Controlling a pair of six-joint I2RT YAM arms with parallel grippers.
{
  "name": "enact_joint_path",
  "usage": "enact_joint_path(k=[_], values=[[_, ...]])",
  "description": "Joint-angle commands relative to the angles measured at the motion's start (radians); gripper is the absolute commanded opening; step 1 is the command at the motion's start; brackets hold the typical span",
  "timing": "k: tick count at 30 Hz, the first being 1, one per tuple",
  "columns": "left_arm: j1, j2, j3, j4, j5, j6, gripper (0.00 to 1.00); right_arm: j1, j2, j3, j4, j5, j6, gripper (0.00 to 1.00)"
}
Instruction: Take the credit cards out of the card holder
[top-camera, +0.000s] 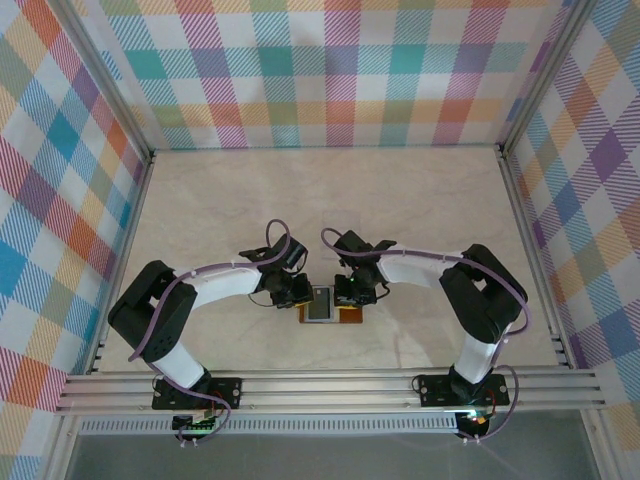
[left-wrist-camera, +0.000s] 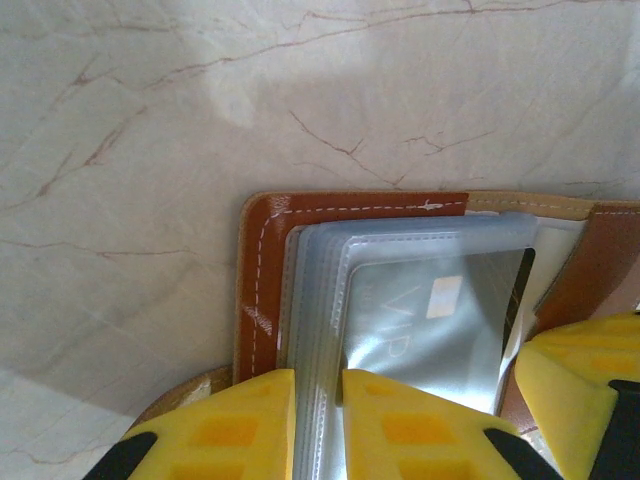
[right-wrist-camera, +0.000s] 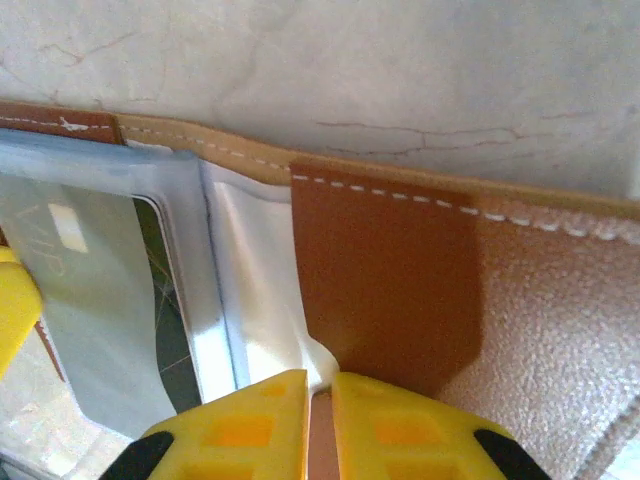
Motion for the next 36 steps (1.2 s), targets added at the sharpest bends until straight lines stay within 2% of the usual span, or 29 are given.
enact_joint_path(k=[1,7,12,30,36], values=[[-0.005,0.0,-0.033,-0.094,-0.044,0.011,0.19,0.004,0.024,-0.032,0.038,0.0,0.011,0.16],[-0.005,-0.022,-0.024,-0.103,-0.061,0.012,0.19,0.004,-0.065,-0.021,0.019,-0.006,0.019,0.2],[-0.004,-0.013,-0.022,-0.102,-0.052,0.013,0.19,0.003,-0.099,-0.023,0.068,-0.077,0.041,0.25],[-0.005,0.01,0.0,-0.122,-0.045,0.028,0.19,-0.012,0.026,-0.039,0.183,-0.109,0.04,0.21],[-0.005,0.013,0.005,-0.126,-0.049,0.031,0.19,-0.014,0.038,-0.058,0.219,-0.122,0.045,0.23]])
